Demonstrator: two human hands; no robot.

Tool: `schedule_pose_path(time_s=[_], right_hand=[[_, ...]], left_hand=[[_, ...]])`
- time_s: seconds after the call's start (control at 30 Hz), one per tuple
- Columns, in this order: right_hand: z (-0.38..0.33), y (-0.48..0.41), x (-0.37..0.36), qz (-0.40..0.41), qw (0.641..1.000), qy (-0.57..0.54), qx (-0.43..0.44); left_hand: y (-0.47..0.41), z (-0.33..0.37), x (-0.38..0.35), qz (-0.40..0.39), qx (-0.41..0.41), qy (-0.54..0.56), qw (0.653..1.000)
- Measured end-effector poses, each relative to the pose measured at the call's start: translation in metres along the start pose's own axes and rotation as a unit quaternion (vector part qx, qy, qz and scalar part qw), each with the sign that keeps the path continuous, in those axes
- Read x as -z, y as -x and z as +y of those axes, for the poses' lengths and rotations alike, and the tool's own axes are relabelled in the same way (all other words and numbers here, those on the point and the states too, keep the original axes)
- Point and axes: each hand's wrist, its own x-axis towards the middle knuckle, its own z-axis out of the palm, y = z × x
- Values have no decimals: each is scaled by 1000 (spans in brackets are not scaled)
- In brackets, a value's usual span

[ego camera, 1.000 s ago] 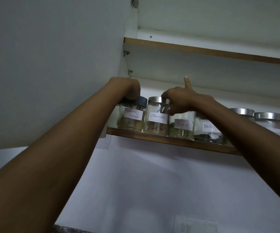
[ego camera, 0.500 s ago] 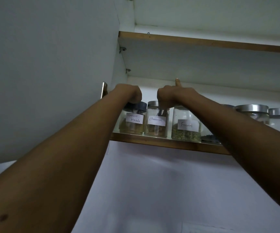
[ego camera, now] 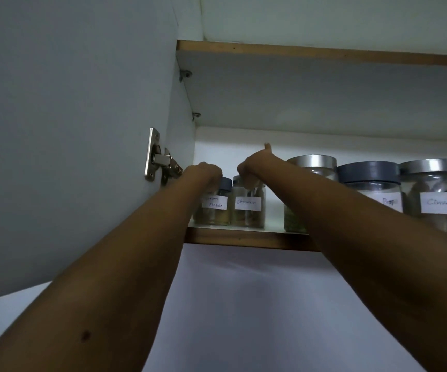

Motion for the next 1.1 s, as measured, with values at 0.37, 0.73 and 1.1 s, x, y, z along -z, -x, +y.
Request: schedule_pose_path(time_s=[0.37,0.73,1.1], right_hand=[[-12,-30,-8,11,999,-51,4],[-21,-30,-5,62,991,-118,25],[-13,-24,-9,91,984,-138,60]], left_hand=[[-7,8,-23,29,34,27,999],[6,11,-21,68,87,-19,994],[4,9,-21,100,87,-39,990]])
